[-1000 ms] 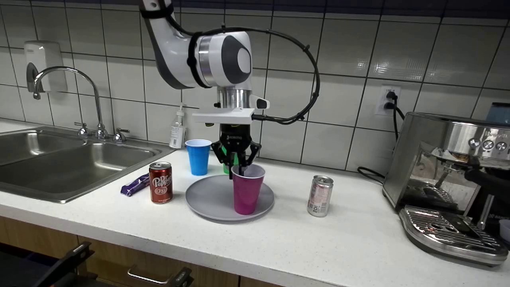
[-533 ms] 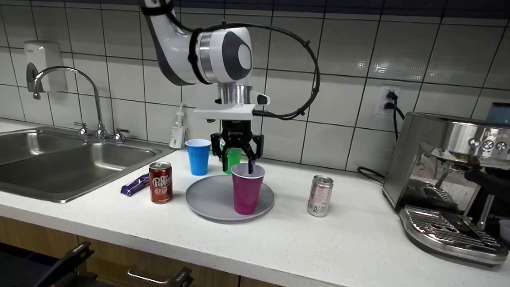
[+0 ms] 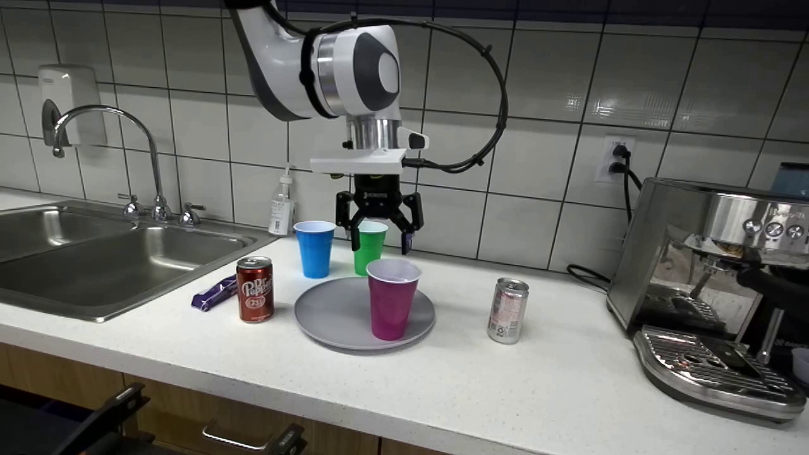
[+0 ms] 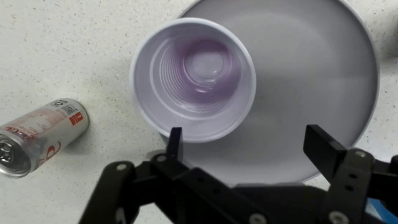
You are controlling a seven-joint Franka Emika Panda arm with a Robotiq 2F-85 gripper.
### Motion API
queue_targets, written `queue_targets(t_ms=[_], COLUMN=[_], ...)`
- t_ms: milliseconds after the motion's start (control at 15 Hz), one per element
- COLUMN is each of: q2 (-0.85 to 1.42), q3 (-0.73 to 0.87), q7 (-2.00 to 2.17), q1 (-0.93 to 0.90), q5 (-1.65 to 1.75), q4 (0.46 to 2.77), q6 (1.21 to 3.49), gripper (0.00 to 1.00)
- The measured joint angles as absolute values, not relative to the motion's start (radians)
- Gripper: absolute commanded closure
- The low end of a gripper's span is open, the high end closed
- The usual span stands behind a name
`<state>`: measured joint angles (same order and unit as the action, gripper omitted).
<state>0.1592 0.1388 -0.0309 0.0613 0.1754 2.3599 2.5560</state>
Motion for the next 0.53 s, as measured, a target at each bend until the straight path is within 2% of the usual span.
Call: queue_targets(t_ms=[533], q2=[0.173], q3=[0.130], q7=[0.089], q1=[0.054], q5=[0.095], q4=[2.296], q6=[2.556], gripper=[0.00])
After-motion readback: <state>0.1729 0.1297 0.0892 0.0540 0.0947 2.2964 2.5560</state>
